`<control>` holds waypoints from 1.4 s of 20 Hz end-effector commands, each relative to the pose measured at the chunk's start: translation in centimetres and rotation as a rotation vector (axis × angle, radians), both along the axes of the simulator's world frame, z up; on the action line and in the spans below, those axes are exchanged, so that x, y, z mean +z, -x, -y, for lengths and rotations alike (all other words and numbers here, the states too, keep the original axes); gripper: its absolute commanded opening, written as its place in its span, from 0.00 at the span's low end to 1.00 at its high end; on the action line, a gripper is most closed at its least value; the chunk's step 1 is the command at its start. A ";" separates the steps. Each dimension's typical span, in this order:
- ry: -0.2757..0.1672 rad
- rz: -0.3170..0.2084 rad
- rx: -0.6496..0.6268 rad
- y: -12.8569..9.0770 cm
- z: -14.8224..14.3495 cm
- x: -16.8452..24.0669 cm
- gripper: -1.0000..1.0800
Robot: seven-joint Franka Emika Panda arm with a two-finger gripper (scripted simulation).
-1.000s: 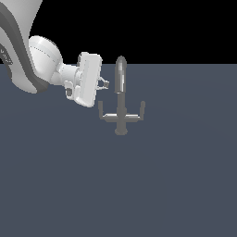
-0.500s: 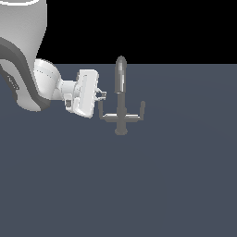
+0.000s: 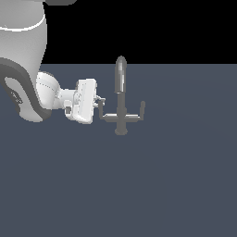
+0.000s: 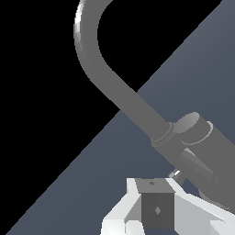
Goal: Turn on the faucet by rotating a designated handle.
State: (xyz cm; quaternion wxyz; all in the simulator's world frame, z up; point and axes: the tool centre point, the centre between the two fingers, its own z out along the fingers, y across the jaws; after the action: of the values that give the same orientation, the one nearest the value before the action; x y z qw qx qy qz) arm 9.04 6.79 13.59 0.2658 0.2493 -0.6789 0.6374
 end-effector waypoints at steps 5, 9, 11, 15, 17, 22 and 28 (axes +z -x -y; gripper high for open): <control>0.009 -0.031 0.008 -0.1 -0.1 -0.5 0.00; 0.009 -0.031 0.008 -0.1 -0.1 -0.5 0.00; 0.009 -0.031 0.008 0.3 -0.1 -0.4 0.00; 0.009 -0.031 0.008 1.1 -0.2 -0.1 0.00; 0.009 -0.031 0.008 1.5 -0.2 0.0 0.00; 0.009 -0.031 0.008 2.5 -0.2 0.4 0.00; 0.009 -0.031 0.008 3.9 -0.3 0.9 0.00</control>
State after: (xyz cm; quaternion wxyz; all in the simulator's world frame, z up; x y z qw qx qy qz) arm 5.66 7.09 13.71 0.2732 0.2652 -0.6706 0.6366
